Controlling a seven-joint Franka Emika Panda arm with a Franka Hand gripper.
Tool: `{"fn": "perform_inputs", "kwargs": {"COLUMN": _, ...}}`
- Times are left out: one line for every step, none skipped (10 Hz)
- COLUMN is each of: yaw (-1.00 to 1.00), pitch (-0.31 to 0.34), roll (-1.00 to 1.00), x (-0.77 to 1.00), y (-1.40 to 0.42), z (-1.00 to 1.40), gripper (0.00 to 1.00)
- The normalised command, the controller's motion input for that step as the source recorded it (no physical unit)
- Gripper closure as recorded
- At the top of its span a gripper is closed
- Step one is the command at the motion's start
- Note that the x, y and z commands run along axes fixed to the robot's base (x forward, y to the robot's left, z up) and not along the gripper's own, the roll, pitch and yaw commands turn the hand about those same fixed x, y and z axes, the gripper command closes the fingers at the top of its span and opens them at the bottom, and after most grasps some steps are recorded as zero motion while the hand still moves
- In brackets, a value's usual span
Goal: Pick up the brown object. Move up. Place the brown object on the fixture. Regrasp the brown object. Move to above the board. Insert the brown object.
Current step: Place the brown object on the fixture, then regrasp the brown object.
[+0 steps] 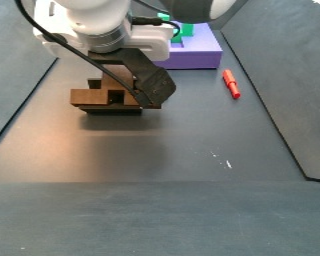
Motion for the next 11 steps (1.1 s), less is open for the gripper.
{"fn": "perform_inputs", "kwargs": {"yaw": 0.0, "pitch": -0.051, "roll": 0.07, "x": 0.0, "y": 0.07, "z": -0.33, "gripper": 1.0}}
{"fn": "perform_inputs", "kwargs": {"yaw": -0.01, "pitch": 0.0, "roll": 0.21, "x": -0.05, "y": 0.0, "z": -0.33, "gripper": 1.0}}
{"fn": "perform_inputs", "kwargs": {"yaw": -0.07, "pitch": -0.011, "roll": 0.1, "x": -0.14, "y": 0.0, "z": -0.29, "gripper": 1.0}}
{"fn": "perform_inputs", "kwargs": {"yaw": -0.03, "pitch": 0.0, "roll": 0.2, "x": -0.01, "y": 0.0, "z": -0.11, "gripper": 1.0}}
{"fn": "perform_inputs", "kwargs": {"yaw": 0.0, "pitch": 0.0, "roll": 0.0, "x": 0.0, "y": 0.0, "z": 0.0, "gripper": 1.0}}
{"fn": "perform_inputs", "kwargs": {"yaw": 0.0, "pitch": 0.0, "roll": 0.0, "x": 0.0, "y": 0.0, "z": 0.0, "gripper": 0.0}}
{"fn": "perform_inputs", "kwargs": {"yaw": -0.02, "pitch": 0.0, "roll": 0.62, "x": -0.09, "y": 0.0, "z": 0.6, "gripper": 0.0}}
{"fn": "perform_inputs", "kwargs": {"yaw": 0.0, "pitch": 0.0, "roll": 0.51, "x": -0.07, "y": 0.09, "z": 0.86, "gripper": 0.0}}
{"fn": "perform_inputs", "kwargs": {"yaw": 0.0, "pitch": 0.0, "roll": 0.53, "x": -0.12, "y": 0.09, "z": 0.92, "gripper": 0.0}}
{"fn": "perform_inputs", "kwargs": {"yaw": 0.0, "pitch": -0.043, "roll": 0.41, "x": -0.12, "y": 0.02, "z": 0.82, "gripper": 0.0}}
{"fn": "perform_inputs", "kwargs": {"yaw": 0.0, "pitch": -0.1, "roll": 0.39, "x": 0.0, "y": 0.0, "z": 0.77, "gripper": 0.0}}
